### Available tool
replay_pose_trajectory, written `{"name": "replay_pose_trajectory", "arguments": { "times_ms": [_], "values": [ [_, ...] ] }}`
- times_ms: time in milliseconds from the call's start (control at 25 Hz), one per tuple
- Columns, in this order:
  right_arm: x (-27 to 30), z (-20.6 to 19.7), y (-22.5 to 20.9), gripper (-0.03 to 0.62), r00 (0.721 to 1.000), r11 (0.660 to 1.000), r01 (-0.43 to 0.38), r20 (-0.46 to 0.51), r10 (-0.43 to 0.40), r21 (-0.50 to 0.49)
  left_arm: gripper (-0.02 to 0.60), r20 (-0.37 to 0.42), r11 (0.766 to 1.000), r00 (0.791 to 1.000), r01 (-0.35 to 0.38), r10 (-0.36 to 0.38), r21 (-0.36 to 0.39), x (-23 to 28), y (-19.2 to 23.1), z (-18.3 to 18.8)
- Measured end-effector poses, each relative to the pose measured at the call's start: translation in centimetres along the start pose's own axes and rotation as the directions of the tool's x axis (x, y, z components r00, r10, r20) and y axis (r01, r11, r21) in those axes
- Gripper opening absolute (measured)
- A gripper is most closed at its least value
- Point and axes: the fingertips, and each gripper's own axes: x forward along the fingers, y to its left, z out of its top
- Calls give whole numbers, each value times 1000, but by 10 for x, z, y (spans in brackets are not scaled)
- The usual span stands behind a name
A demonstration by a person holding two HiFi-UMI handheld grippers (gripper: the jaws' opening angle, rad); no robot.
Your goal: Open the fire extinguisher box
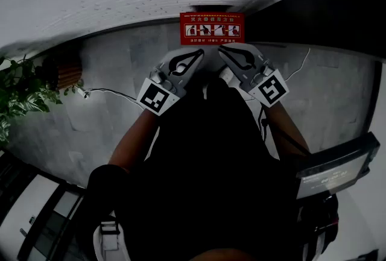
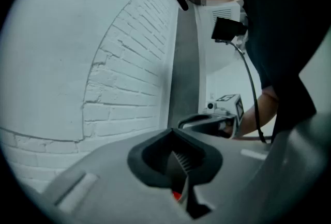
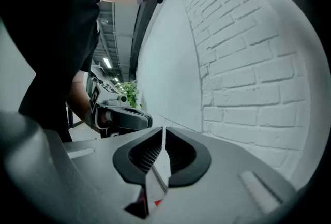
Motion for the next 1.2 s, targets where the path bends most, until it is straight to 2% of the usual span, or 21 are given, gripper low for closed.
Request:
{"name": "replay_pose_trajectory", "arguments": {
  "times_ms": [120, 200, 400, 560, 640, 840, 1000, 1200],
  "values": [
    [4, -17, -9, 12, 999, 1000, 7, -36, -6, 20, 2, -30, 1000, 1000, -4, 4, -9, 0, 6, -8],
    [10, -42, -20, 13, 997, 998, 15, -78, -11, 56, 2, -47, 1000, 999, -7, 6, -6, 5, 14, -18],
    [26, -141, -50, 14, 992, 983, 49, -124, -27, 175, 2, -98, 1000, 995, -12, 11, -18, 26, 34, -70],
    [37, -215, -56, 56, 983, 944, 85, -181, -28, 318, 2, -156, 999, 988, -19, 12, -40, 39, 44, -117],
    [42, -257, -55, 99, 977, 908, 104, -214, -16, 405, 2, -177, 998, 984, -22, 11, -65, 46, 48, -142],
    [42, -362, -50, 109, 957, 801, 176, -292, -2, 573, 2, -215, 993, 977, -18, -8, -118, 59, 44, -200],
    [33, -422, -46, 120, 942, 700, 260, -335, -31, 665, 2, -249, 988, 968, -1, -39, -157, 64, 36, -240],
    [36, -469, -54, 150, 951, 523, 290, -303, -64, 801, 2, -285, 982, 958, -30, -24, -184, 66, 38, -271]
  ]
}}
